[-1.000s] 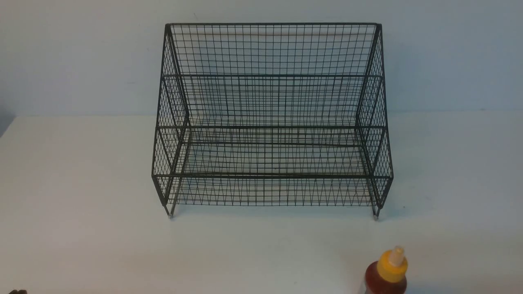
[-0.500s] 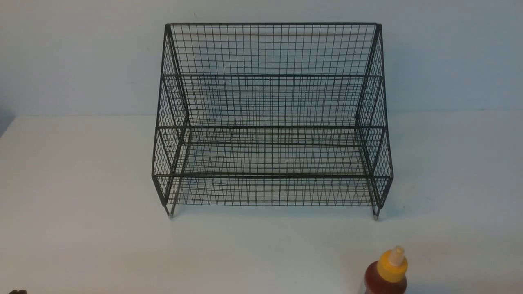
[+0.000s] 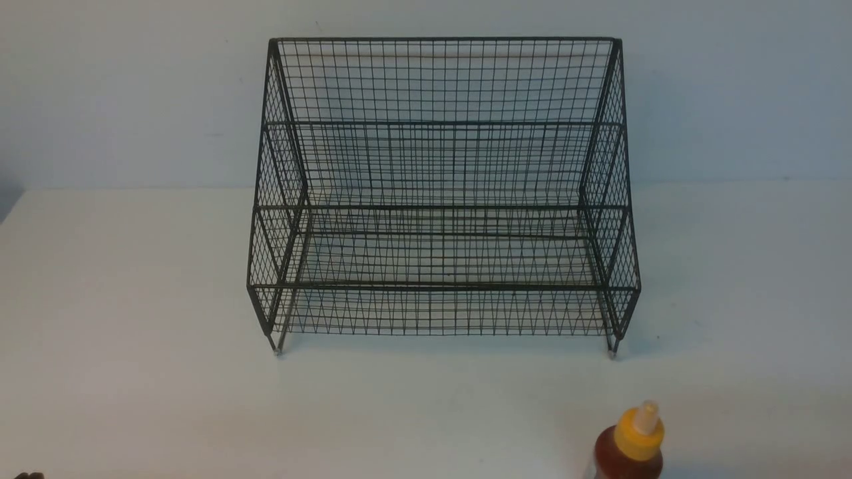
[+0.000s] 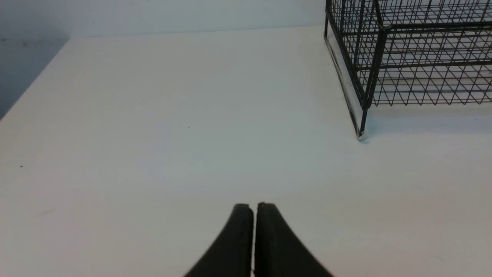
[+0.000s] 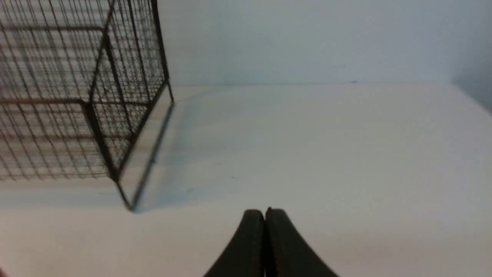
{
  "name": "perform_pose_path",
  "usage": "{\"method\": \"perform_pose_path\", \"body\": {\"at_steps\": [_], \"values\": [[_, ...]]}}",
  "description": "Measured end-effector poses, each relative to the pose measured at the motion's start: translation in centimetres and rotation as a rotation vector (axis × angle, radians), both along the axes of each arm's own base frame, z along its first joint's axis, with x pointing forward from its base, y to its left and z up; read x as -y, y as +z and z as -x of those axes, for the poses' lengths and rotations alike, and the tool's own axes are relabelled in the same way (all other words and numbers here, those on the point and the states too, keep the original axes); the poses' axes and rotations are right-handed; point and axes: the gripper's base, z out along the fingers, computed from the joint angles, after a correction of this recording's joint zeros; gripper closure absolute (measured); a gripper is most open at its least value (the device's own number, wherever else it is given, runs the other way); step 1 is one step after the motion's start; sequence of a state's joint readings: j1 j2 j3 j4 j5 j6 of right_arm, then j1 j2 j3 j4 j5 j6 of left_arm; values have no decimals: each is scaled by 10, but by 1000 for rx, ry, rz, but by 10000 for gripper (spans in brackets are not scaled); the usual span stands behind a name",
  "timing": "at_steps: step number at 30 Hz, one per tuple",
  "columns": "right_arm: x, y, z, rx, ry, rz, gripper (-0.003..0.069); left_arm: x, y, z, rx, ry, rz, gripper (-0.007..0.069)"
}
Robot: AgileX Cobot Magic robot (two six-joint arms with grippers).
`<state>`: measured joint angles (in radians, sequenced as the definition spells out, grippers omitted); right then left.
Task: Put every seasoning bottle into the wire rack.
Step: Use the right arm to grab the condiment bottle closest to it
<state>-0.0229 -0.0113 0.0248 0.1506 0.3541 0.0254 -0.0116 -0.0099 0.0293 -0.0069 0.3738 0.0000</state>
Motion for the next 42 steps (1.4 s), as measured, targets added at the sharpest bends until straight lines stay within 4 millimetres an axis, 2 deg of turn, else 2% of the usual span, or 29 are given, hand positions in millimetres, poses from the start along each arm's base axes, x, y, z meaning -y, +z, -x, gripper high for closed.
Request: {"method": "perform_pose_path", "body": {"at_steps": [5,10,13,17,20,22,27,30,34,37,39,40,41,42], "values": [[-8,3,0,12,13,-444,673,0,0,0,0,0,0,629],[-10,6,0,27,19,-616,673,0,0,0,0,0,0,629],[-10,7,0,35,18,-650,673,0,0,0,0,0,0,629],[-11,14,0,55,37,-593,673,0,0,0,0,0,0,629],[-12,43,5,123,84,-478,673,0,0,0,0,0,0,629],[-15,77,8,137,132,-340,673,0,0,0,0,0,0,629],[-25,114,-1,-101,251,-152,673,0,0,0,0,0,0,629],[-30,122,-18,-322,350,-62,673,0,0,0,0,0,0,629],[-39,117,-41,-526,525,6,661,0,0,0,0,0,0,629],[-52,109,-54,-605,722,-27,610,0,0,0,0,-2,-6,629],[-65,106,-59,-618,852,-31,544,0,0,0,0,-2,-6,629],[-66,106,-59,-618,868,-26,536,0,0,0,0,-2,-6,629],[-72,104,-61,-629,911,-9,472,0,0,0,0,-2,-8,629],[-73,103,-62,-633,912,-4,463,0,0,0,0,-2,-8,629]]}}
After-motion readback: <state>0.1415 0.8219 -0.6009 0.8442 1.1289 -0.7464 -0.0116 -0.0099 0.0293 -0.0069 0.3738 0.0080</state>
